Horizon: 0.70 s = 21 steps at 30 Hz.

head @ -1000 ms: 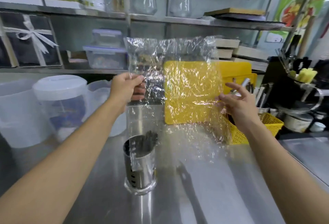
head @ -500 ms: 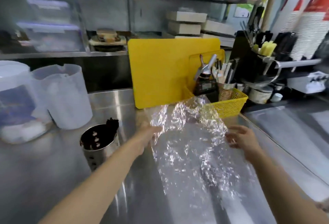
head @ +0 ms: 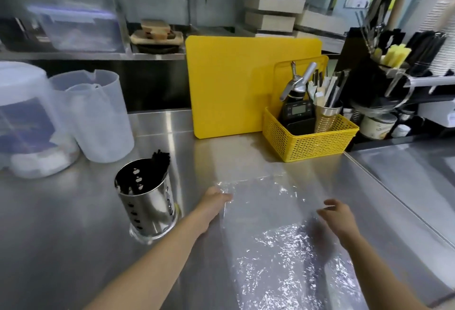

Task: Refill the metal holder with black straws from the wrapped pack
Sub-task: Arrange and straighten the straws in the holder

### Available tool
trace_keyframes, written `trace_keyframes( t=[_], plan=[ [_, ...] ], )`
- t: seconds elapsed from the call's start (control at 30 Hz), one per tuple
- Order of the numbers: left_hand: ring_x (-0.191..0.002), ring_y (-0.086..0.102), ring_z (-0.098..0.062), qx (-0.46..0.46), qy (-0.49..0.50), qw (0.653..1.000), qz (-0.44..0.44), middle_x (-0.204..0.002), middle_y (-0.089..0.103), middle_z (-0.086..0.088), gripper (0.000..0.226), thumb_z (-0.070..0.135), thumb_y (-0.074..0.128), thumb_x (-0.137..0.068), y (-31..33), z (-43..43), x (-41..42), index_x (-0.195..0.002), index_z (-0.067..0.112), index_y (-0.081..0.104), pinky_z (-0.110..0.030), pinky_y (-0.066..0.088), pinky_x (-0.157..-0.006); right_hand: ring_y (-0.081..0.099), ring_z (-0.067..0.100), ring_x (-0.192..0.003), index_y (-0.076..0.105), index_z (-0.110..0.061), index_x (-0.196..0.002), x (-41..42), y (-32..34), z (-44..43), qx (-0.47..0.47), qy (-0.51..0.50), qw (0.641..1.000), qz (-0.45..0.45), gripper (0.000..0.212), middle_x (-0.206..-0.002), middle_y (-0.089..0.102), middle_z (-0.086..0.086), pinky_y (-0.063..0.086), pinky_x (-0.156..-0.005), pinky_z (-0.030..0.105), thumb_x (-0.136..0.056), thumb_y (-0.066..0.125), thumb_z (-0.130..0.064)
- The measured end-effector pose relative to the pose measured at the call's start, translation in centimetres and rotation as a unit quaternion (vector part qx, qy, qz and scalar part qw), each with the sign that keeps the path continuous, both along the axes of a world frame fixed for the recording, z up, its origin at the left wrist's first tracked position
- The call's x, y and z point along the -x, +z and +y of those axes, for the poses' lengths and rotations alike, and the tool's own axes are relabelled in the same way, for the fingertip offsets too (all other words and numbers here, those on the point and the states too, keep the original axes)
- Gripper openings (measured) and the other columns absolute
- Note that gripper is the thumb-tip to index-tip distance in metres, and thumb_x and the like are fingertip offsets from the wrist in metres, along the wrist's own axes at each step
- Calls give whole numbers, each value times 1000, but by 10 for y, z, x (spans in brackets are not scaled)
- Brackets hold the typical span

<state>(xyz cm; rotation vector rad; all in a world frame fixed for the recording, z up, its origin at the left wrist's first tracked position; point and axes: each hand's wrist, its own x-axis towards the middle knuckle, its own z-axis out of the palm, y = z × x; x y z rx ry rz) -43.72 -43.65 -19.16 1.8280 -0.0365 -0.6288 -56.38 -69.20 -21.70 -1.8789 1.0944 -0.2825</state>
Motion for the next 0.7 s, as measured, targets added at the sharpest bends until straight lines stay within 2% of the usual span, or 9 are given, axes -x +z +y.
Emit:
trace_keyframes(
  t=[0.03,0.07,0.13,0.2,0.27,0.4,0.53,0.6,0.7],
  plan=[
    [-71,47,-7,-17,-24,999,-28,-82,53,3,13,14,59,-86,5,3,0,-95,17,50,-7,36,-56,55,29,-82,52,7,-120,-5,5,2,15,2,1000,-4,40,-106,63,25,38,-74,33,-82,62,1],
    [-79,52,-12,-41,-52,996,-61,-91,56,0,15,16,60,-86,11,6,0,-96,18,50,-8,40,-64,55,30,-83,52,6,-120,-10,10,4,23,-2,1000,-17,39,-107,63,25,40,-74,34,-82,62,-1],
    [-103,56,-21,-114,-116,978,-131,-109,56,-3,23,26,61,-84,25,15,-1,-105,19,53,-21,43,-87,56,30,-81,52,5,-120,-25,25,13,2,-16,998,-68,37,-105,63,24,43,-72,37,-84,58,-1],
    [-112,55,-22,-167,-157,954,-193,-120,58,-2,37,32,59,-84,44,25,-1,-118,18,53,-29,43,-96,56,28,-73,52,5,-116,-43,44,32,-59,-11,989,-133,31,-97,60,22,42,-64,33,-86,54,1],
    [-107,57,-20,-149,-178,945,-230,-120,59,-1,39,32,56,-87,68,39,2,-122,16,52,-32,45,-95,55,25,-65,52,0,-111,-62,62,57,-98,26,979,-179,24,-89,59,20,41,-58,31,-86,53,2],
    [-100,58,-12,-97,-177,929,-311,-111,62,3,31,31,52,-90,109,74,8,-119,21,55,-27,47,-87,60,26,-66,56,-2,-107,-91,86,112,-89,150,963,-203,20,-78,64,14,44,-57,30,-87,55,-2],
    [-88,63,-11,-15,-88,924,-372,-93,69,4,12,25,56,-89,123,114,-5,-98,27,64,-24,49,-81,60,21,-64,60,-3,-100,-109,99,160,-80,246,945,-202,14,-75,66,11,45,-58,29,-87,56,-3],
    [-85,65,-12,9,-25,921,-389,-82,68,11,17,20,56,-88,121,132,-16,-83,36,61,-26,50,-81,62,15,-60,62,-3,-100,-115,101,179,-77,293,932,-197,15,-75,67,10,46,-57,26,-85,61,-5],
    [-85,64,-9,-3,34,919,-392,-80,65,16,18,16,56,-88,110,154,-31,-83,33,61,-17,47,-79,61,11,-65,62,-9,-104,-120,102,201,-76,365,912,-168,25,-82,66,7,47,-59,23,-80,68,-9]
  ],
)
